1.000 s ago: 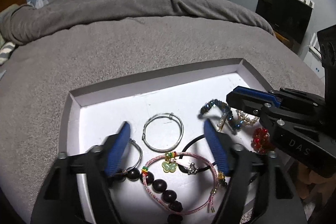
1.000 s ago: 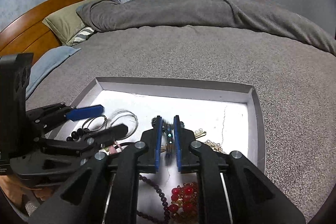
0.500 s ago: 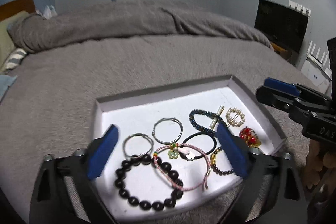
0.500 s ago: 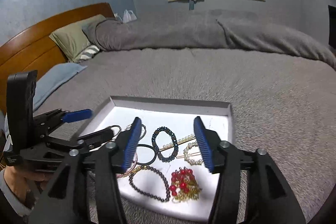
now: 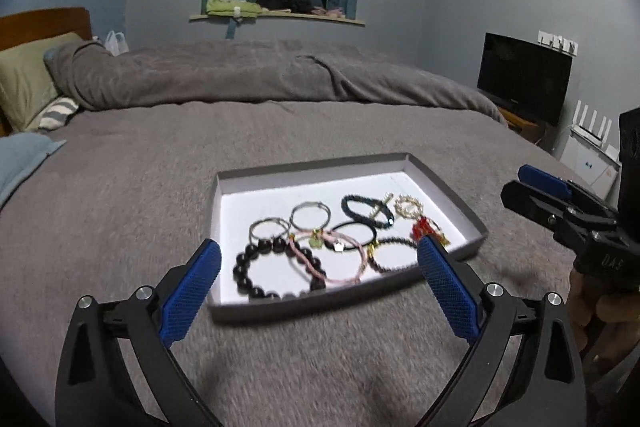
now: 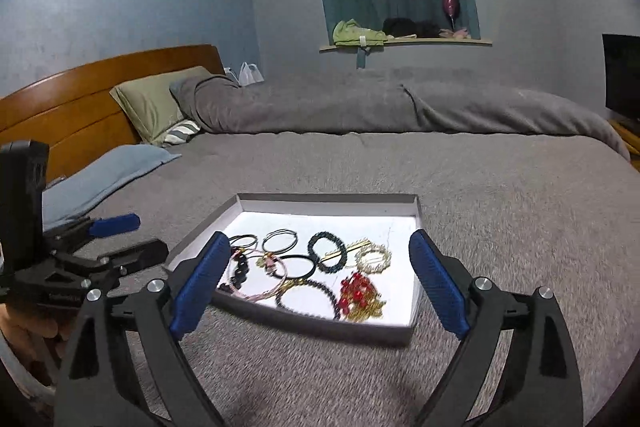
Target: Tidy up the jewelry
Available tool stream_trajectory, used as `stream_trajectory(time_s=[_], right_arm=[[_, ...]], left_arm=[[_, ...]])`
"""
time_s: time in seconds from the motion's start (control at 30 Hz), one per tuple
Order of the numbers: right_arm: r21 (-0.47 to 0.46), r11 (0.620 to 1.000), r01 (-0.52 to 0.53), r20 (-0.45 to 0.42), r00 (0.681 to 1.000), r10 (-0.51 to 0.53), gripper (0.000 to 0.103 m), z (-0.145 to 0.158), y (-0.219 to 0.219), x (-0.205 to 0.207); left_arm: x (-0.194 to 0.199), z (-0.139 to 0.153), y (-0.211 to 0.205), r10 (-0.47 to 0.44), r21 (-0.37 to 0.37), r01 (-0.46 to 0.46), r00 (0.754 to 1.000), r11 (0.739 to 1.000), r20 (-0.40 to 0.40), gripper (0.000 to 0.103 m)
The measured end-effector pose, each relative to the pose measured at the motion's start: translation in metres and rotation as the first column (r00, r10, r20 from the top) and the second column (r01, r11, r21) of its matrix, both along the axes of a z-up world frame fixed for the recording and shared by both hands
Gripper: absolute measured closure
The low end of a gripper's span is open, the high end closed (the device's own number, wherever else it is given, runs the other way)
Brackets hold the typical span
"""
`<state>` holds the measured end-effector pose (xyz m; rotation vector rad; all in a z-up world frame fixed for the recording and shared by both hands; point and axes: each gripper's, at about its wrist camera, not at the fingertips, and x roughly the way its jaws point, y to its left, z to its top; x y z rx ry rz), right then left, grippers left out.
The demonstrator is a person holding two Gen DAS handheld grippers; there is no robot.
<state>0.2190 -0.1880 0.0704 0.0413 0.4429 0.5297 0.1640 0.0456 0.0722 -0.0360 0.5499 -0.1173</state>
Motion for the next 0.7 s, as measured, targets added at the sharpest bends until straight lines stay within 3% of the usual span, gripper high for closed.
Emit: stream_trajectory(time_s=[0.17, 0.37, 0.7], right_arm=[[-0.043, 0.999, -0.009, 0.015, 1.000, 0.010, 0.010, -0.008, 0.004, -0.018], [-0.072, 0.997, -0.034, -0.004, 0.999, 0.034, 0.009, -0.020, 0.011, -0.028], [-0.095, 0.995, -0.015, -0.022, 1.000, 0.013, 0.009, -0.040, 0.011, -0.031]], left_arm=[[-0.021, -0.012, 0.001, 0.031, -0.030, -0.030, 0.999, 0.999, 0.009, 0.005], [-0.027, -0.034, -0.002, 0.038, -0.020, -0.039, 0.999, 0.999, -0.016, 0.005], [-0.038, -0.041, -0.012, 0.023, 0.011, -0.024, 1.000, 1.000, 0.018, 0.005]])
